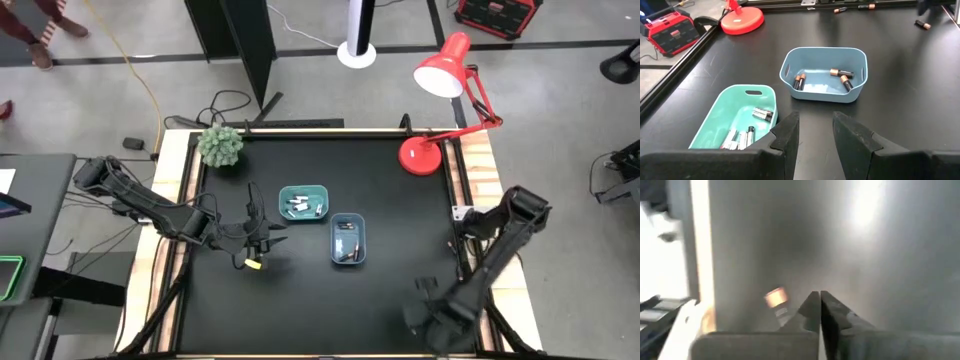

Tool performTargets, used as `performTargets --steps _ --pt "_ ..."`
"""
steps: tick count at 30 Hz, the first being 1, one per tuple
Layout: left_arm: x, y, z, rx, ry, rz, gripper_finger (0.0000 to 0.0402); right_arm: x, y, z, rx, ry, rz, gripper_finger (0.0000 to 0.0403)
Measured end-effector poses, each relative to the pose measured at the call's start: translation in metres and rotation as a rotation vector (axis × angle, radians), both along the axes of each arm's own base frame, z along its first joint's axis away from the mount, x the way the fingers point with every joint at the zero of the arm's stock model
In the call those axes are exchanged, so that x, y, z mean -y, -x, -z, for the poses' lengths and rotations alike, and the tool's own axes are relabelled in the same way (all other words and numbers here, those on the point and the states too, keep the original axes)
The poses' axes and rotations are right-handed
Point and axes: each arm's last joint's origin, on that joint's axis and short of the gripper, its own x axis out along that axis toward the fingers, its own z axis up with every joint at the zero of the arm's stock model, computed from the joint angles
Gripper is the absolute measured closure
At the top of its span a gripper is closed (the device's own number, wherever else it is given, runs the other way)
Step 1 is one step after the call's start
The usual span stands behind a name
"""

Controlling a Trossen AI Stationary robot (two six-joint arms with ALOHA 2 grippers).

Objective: Sort batteries
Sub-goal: Put the black battery into the blue bin

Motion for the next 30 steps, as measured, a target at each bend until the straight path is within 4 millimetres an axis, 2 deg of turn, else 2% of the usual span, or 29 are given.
performTargets --steps 4,7,11,14,18,22,30 --pt "0.000 0.000 0.000 -0.002 -0.006 0.003 0.0290 -0.030 0.028 0.008 -0.010 -0.058 -0.017 0.0318" --pt "0.000 0.000 0.000 0.002 -0.008 0.004 0.0290 -0.040 0.041 0.011 -0.022 -0.032 0.025 0.0258" --pt "-0.001 -0.002 -0.002 0.026 0.001 -0.003 0.0290 -0.045 0.044 0.025 -0.038 0.015 0.054 0.0185" --pt "-0.001 -0.002 -0.003 0.034 0.008 -0.005 0.0290 -0.046 0.040 0.038 -0.055 0.055 0.051 0.0154" --pt "-0.001 -0.002 -0.003 0.038 0.021 -0.011 0.0290 -0.048 0.036 0.048 -0.059 0.066 0.015 0.0146" --pt "-0.001 -0.002 -0.003 0.038 0.022 -0.012 0.0290 -0.049 0.036 0.050 -0.067 0.068 0.003 0.0153" --pt "-0.001 -0.002 -0.003 0.036 0.019 -0.011 0.0290 -0.046 0.034 0.049 -0.075 0.078 0.000 0.0225"
